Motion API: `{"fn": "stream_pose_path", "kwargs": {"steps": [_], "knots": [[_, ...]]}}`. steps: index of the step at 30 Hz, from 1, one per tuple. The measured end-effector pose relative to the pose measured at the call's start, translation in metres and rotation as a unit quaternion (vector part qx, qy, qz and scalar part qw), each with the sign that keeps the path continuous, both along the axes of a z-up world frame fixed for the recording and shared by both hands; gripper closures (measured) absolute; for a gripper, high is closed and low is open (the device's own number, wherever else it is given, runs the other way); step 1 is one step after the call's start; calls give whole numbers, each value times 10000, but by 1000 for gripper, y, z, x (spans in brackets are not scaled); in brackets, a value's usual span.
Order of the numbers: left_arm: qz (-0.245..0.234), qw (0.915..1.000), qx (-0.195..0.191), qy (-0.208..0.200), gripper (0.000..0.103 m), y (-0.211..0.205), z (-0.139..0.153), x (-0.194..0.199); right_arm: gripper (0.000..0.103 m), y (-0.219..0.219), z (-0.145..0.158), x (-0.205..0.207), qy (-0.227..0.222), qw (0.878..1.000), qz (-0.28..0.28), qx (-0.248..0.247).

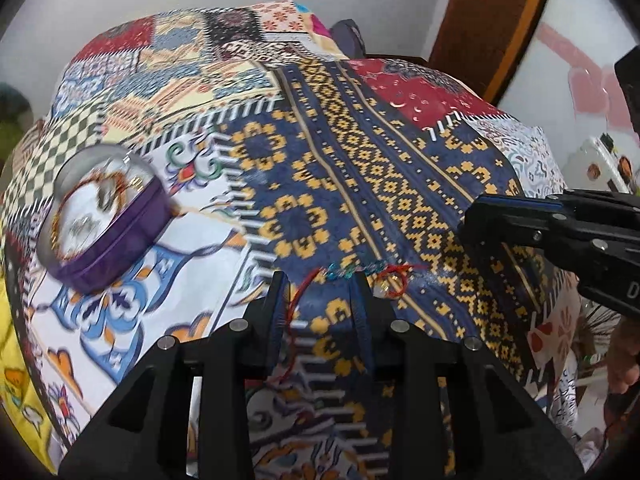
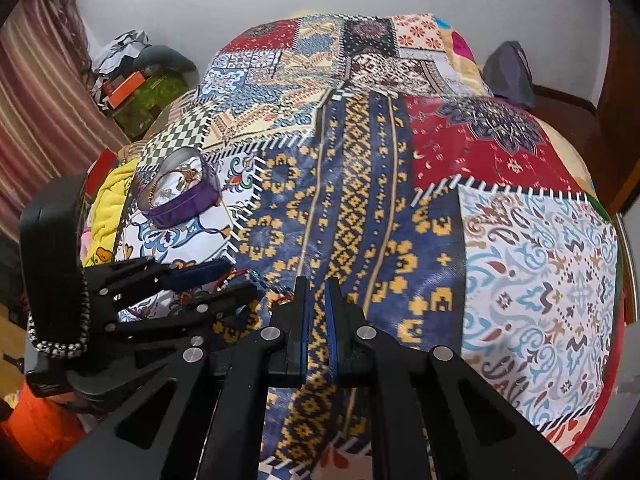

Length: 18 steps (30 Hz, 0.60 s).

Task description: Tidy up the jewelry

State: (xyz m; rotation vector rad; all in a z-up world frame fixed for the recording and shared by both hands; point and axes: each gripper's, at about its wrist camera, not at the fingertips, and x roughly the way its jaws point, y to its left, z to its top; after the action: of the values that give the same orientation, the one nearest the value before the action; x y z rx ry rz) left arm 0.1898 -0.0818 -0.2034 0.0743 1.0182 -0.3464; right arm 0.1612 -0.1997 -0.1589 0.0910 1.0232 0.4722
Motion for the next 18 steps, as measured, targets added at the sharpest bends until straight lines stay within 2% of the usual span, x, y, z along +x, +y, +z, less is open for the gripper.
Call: {"fn": "stream_pose_path", "kwargs": {"steps": [5,6,7,9,13,18], "knots": [[-203,9998,44,6,72,-15,-2,10,91,-3,-4,1,110,9999,-56,-13],[-230,9997,60,-15,77,-16,-2,10,91,-4,-5,0,112,9999,-56,-15],[-277,9996,76,-31,89,-19,-2,11,90,-5,-5,-1,113,9999,-48,-19],[-271,9996,117,-37,101,-20,-4,13,89,-4,-5,-2,108,9999,-20,-51],[-57,9999,-100,-3,103,-8,-2,13,88,-1,-6,-4,102,9998,65,-149],[428,9989,-149,-104,103,21,4,3,88,7,-10,-4,144,9995,222,-192]]}}
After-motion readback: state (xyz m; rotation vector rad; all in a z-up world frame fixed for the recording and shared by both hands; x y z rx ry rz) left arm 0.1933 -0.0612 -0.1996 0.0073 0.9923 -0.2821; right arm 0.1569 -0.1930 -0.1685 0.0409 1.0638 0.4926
